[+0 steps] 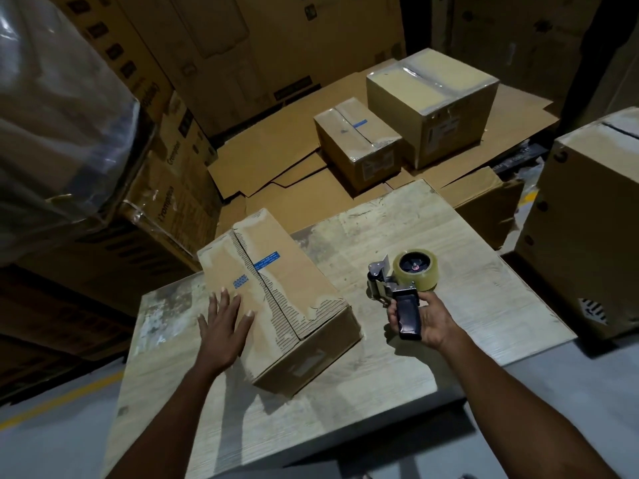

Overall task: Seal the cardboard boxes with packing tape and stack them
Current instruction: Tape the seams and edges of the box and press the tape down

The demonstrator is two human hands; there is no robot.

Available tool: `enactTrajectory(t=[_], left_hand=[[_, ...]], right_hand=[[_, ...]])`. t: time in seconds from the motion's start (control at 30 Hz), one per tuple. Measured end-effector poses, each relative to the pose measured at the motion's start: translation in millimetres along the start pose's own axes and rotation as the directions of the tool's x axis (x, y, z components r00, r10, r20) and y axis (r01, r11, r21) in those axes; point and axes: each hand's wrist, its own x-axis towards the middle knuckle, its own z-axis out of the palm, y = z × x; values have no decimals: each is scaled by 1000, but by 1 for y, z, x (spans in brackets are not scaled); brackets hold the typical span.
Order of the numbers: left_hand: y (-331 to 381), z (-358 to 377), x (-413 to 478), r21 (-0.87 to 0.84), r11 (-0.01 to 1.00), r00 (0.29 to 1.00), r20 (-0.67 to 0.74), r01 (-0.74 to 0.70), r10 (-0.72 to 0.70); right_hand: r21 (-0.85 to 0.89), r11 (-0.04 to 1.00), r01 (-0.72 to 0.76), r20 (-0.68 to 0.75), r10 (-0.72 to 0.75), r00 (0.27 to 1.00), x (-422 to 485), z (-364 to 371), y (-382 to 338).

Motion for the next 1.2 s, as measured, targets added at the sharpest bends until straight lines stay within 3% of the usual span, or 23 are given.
enactTrajectory(t=[0.17, 0.3, 0.53, 0.7, 0.9, 1.1, 1.2], left_hand=[[-20, -10, 5, 80, 971, 973, 76, -223, 218], [-16, 7, -1, 49, 982, 982, -41, -185, 187], [22, 25, -13, 51, 994, 984, -150, -92, 99], [74, 44, -25, 72, 997, 971, -238, -14, 31], [137, 54, -45, 139, 986, 936, -349, 94, -40], [147, 45, -50, 130, 980, 956, -273, 149, -109], [132, 28, -44, 29, 992, 960, -260, 120, -108]], right_hand=[[34, 999, -42, -1, 42, 999, -13, 5, 1], [-53, 998, -20, -10, 19, 1000, -31, 15, -2], [-357, 932, 53, 80, -26, 996, -80, 73, -29], [-411, 901, 136, 145, -82, 986, -102, 118, -47], [-667, 736, 116, 13, -144, 989, -123, 162, -50], [-790, 591, 160, 75, -165, 983, -132, 198, -42], [-843, 514, 158, 105, -131, 986, -132, 219, -39]])
